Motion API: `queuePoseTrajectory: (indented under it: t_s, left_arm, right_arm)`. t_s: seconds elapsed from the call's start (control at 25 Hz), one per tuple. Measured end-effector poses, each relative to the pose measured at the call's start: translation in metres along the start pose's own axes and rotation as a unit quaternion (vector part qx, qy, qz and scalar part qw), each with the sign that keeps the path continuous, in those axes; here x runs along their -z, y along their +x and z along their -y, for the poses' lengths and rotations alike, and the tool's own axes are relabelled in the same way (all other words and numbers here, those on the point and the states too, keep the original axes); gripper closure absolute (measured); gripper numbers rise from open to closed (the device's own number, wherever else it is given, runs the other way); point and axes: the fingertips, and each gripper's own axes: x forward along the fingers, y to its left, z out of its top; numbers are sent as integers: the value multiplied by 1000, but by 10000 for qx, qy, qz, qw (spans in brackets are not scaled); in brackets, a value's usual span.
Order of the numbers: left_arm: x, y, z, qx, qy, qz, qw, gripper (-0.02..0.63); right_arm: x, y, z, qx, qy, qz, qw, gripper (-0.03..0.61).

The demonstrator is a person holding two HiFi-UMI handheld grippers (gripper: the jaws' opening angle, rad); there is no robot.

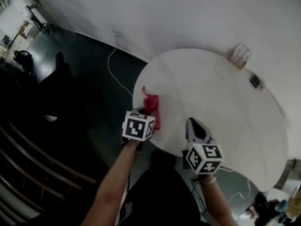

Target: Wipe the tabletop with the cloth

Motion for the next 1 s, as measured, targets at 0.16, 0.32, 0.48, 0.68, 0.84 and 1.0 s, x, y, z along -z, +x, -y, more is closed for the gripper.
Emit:
queuePoseTrajectory:
  t_s: [0.16, 0.32, 0.48, 0.68, 0.84, 1.0]
  left_arm:
    - [10, -18, -43, -337, -347, 96, 9988, 574]
    - [11, -31, -68, -649, -499, 157, 9965, 574]
    - [-5, -42, -70, -621, -568, 367, 9958, 574]
    - [-44, -30, -8, 128, -313, 527, 9980, 574]
    - [-61, -2, 53, 659, 154, 442, 9967, 574]
    - [-71, 24, 119, 1253, 516, 253, 9905, 575]
  right_arm:
    - [-5, 14, -30, -229, -20, 23, 9997, 575]
    - [-3, 12, -36, -175, 27, 60, 9998, 575]
    - [-5, 2, -25, 54, 108, 204, 9997, 575]
    - [-9, -15, 11, 440, 356, 332, 9978, 575]
    - [-12, -29, 37, 737, 501, 417, 9951, 575]
    - [-14, -44, 63, 1057, 686, 474, 9909, 575]
